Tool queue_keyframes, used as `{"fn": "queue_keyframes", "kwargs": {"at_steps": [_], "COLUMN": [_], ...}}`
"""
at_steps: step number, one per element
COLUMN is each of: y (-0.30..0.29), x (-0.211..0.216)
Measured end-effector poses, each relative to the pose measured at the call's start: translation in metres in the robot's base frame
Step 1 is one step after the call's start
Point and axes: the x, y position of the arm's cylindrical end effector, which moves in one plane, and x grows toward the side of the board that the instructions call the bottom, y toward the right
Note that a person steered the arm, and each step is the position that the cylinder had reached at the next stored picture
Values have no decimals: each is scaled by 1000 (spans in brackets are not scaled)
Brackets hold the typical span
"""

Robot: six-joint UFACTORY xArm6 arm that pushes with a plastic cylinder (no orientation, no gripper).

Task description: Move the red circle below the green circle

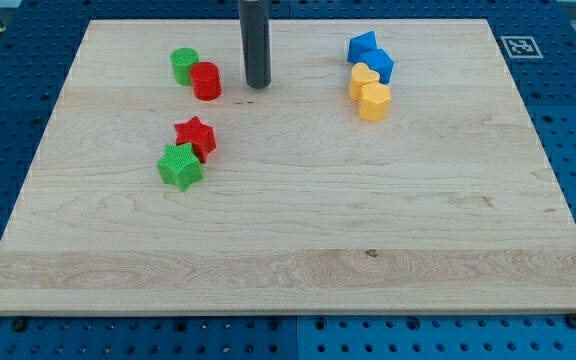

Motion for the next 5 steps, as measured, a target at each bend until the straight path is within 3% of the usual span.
{"fn": "queue_keyframes", "kwargs": {"at_steps": [1,4,5], "y": [-18,-55,-57], "x": [-16,8,-12]}}
